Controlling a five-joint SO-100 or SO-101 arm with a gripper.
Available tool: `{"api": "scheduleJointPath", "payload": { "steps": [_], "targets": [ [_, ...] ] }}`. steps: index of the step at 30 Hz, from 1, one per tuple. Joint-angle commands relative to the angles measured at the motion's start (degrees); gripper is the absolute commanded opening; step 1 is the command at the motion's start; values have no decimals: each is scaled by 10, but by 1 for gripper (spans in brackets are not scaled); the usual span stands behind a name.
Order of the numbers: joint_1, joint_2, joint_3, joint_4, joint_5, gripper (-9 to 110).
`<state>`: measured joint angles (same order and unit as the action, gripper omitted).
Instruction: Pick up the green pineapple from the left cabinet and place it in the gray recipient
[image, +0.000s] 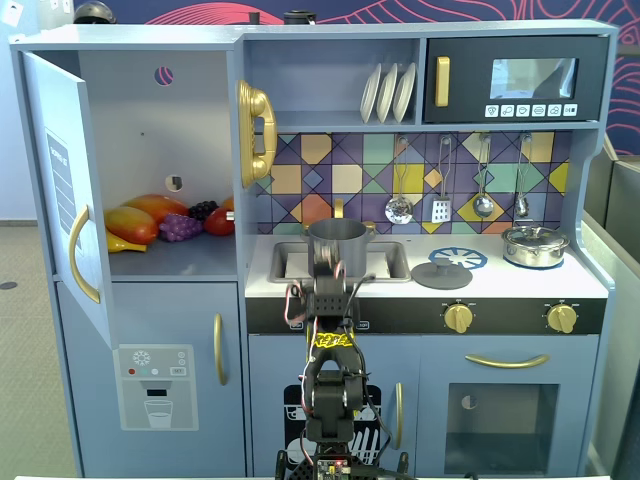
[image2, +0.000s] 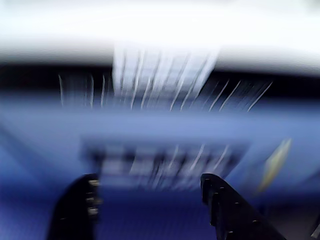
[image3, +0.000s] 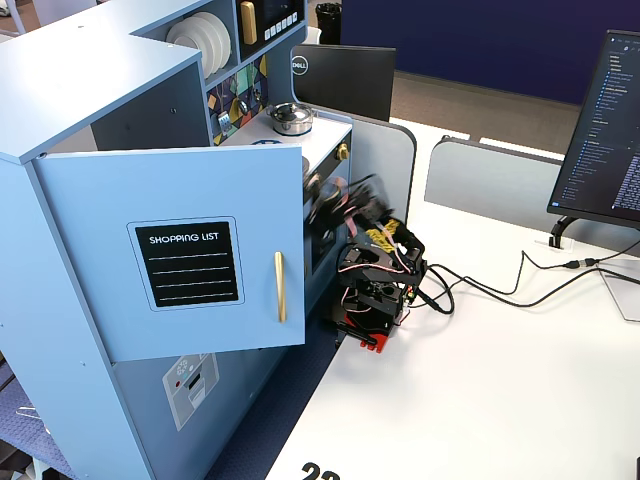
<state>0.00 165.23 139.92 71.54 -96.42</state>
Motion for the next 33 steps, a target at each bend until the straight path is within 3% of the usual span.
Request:
{"api": "scheduleJointPath", "payload": {
  "steps": [1,8,19,24,33],
  "targets": [
    [-15,-33,145,-141,43,9],
    [-23,-28,316,-256,51,4],
    [39,168,320,138,-19,0],
    [40,169,320,162,94,1],
    [39,169,320,162,99,1]
  ]
}}
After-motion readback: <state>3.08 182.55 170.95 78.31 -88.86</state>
